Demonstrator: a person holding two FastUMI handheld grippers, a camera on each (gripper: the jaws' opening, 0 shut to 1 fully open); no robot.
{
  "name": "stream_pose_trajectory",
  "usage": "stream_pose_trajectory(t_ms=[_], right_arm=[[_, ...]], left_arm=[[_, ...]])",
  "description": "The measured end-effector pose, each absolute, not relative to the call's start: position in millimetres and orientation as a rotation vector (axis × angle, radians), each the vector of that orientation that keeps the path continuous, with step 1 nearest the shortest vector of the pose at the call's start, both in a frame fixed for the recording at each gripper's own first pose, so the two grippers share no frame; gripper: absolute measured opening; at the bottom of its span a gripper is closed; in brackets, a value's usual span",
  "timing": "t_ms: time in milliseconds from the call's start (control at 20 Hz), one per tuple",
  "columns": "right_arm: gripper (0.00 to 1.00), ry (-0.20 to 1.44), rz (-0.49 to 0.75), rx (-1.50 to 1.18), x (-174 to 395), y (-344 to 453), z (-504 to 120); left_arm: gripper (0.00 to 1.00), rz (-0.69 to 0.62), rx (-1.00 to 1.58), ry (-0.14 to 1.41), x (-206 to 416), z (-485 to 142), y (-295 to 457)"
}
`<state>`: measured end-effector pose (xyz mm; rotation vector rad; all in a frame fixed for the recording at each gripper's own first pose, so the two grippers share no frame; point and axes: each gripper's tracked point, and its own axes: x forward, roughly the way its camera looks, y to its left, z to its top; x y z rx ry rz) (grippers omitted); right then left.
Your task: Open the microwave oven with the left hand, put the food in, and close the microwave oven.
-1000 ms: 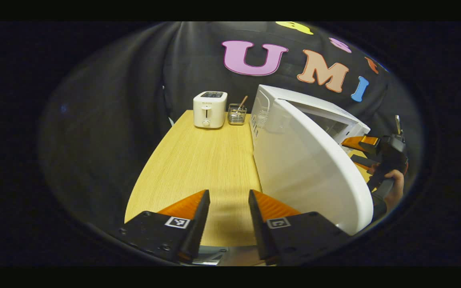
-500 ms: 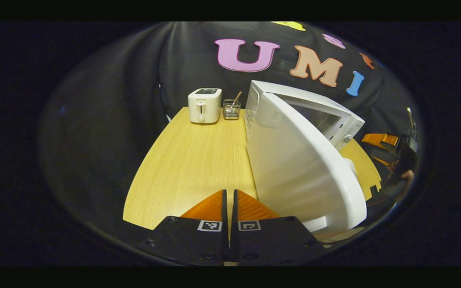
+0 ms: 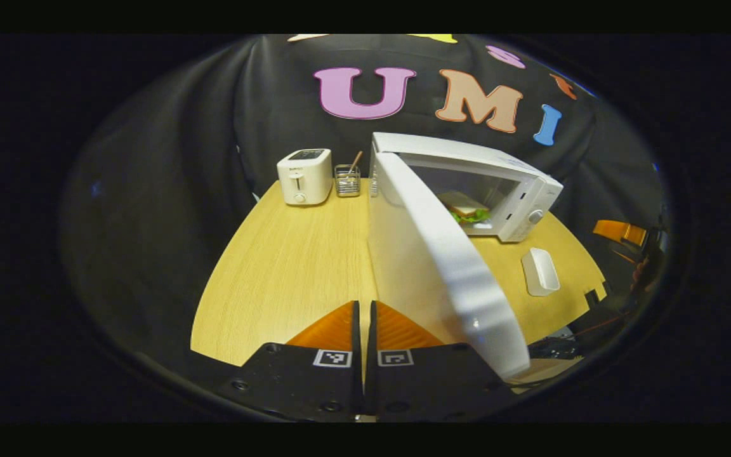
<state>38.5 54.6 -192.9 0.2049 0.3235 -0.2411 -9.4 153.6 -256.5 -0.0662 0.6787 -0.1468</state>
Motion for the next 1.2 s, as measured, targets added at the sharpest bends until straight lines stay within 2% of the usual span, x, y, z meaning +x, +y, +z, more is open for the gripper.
stream_pose_trajectory(t_ms=[450, 500, 550, 600, 650, 700, 800, 850, 900, 1200], right_arm=[[0.91, 0.309, -0.299, 0.242, 22.3, 3.5, -192.7], [1.00, 0.311, -0.306, 0.243, 21.0, -2.5, -195.7], [0.92, 0.315, -0.310, 0.241, 19.4, -8.7, -198.7], [1.00, 0.326, -0.307, 0.238, 18.4, -13.4, -200.8], [1.00, 0.333, -0.301, 0.239, 17.7, -16.2, -202.4], [0.92, 0.332, -0.291, 0.245, 19.6, -19.7, -200.8], [0.92, 0.314, -0.280, 0.248, 24.6, -30.8, -195.2], [1.00, 0.313, -0.272, 0.246, 28.2, -34.6, -194.2], [0.92, 0.315, -0.261, 0.244, 27.9, -36.3, -195.2], [0.92, 0.329, -0.208, 0.235, 44.1, -55.4, -197.8]], left_arm=[[0.01, -0.171, -0.055, 0.650, 3.4, -244.0, 86.1], [0.01, -0.177, -0.061, 0.649, 4.8, -243.8, 76.1], [0.01, -0.186, -0.063, 0.648, 7.3, -242.5, 66.8], [0.01, -0.195, -0.062, 0.645, 8.7, -242.7, 57.6], [0.00, -0.204, -0.056, 0.641, 11.2, -241.4, 49.1], [0.00, -0.212, -0.047, 0.638, 16.4, -242.6, 42.0], [0.01, -0.222, -0.030, 0.632, 18.0, -241.6, 24.9], [0.01, -0.228, -0.027, 0.630, 19.1, -240.9, 16.3], [0.01, -0.235, -0.026, 0.626, 30.8, -238.4, -0.3], [0.01, -0.236, -0.038, 0.615, 41.3, -238.1, -50.4]])
